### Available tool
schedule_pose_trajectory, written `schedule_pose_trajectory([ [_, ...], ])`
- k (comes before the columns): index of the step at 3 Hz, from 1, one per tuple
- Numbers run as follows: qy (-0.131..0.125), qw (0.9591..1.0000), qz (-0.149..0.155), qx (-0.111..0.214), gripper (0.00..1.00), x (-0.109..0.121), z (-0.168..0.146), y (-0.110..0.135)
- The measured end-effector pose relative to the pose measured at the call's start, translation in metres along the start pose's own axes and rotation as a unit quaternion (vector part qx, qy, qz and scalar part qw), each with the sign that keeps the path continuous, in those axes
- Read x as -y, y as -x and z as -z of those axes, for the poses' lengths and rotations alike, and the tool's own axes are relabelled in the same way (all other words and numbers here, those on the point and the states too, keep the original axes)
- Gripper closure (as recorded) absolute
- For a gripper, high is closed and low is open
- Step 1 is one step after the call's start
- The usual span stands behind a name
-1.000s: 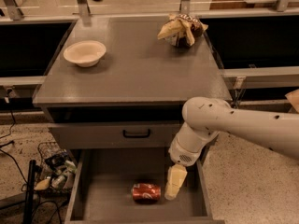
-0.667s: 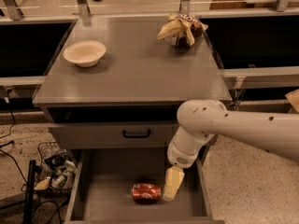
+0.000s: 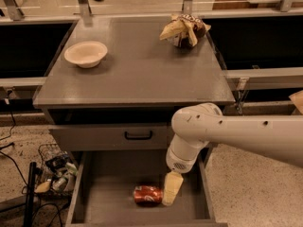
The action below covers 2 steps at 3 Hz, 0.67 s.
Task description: Pick coke can from middle drawer and place on counter
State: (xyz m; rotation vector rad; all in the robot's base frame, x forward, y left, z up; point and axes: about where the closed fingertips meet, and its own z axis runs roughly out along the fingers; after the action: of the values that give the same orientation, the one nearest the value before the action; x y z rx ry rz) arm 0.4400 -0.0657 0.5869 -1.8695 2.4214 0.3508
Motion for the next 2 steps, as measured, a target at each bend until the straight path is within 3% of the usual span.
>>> schedule_pose_trajectory([
  [1, 0.034, 0.9994, -0.007, 0.007, 0.00, 0.0015, -0.0320, 0.0087],
  [2, 0.034, 0.9994, -0.007, 0.006, 0.00, 0.0015, -0.0320, 0.0087],
])
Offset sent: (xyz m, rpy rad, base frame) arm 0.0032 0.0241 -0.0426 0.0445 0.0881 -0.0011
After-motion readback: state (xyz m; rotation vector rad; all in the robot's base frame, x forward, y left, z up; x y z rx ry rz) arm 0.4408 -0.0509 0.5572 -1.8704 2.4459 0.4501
